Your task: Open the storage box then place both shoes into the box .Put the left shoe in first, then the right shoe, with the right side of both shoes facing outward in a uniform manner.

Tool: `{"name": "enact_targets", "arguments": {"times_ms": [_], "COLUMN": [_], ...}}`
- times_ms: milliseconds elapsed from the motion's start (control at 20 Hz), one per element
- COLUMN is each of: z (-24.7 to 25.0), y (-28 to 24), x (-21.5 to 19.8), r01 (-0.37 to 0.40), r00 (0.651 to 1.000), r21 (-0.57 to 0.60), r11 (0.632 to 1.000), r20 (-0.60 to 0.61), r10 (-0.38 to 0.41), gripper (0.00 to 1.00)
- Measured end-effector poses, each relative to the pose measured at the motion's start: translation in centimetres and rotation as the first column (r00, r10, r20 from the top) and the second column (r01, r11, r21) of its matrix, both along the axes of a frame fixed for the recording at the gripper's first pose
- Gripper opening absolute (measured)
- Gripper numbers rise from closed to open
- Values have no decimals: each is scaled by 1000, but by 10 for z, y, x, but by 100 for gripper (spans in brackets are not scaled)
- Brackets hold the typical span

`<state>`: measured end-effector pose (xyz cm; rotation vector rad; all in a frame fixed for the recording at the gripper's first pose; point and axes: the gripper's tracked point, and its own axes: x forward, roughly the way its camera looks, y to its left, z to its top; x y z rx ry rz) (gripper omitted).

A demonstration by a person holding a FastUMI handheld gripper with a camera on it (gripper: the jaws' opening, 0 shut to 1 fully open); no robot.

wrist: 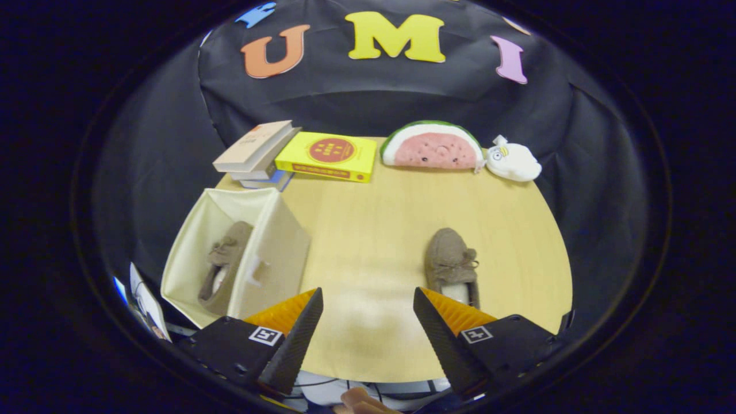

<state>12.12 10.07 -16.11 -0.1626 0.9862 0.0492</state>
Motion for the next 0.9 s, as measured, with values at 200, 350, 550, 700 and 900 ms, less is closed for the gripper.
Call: {"name": "enact_targets", "arguments": {"times_ms": [200, 350, 550, 700, 900], "z": [-24, -43, -78, -90, -112], "y": [-73, -119, -161, -182, -169], "x": [12, 17, 19, 27, 32], "r01": [83, 157, 196, 206, 184], "r00": [996, 987, 974, 972, 969], "r21": [-71, -117, -186, -269, -192], "r11": [994, 981, 963, 941, 964], "r20": [-17, -21, -74, -51, -129], "r10": [-84, -160, -213, -228, -211], "gripper": [96, 97, 98, 94, 70]}}
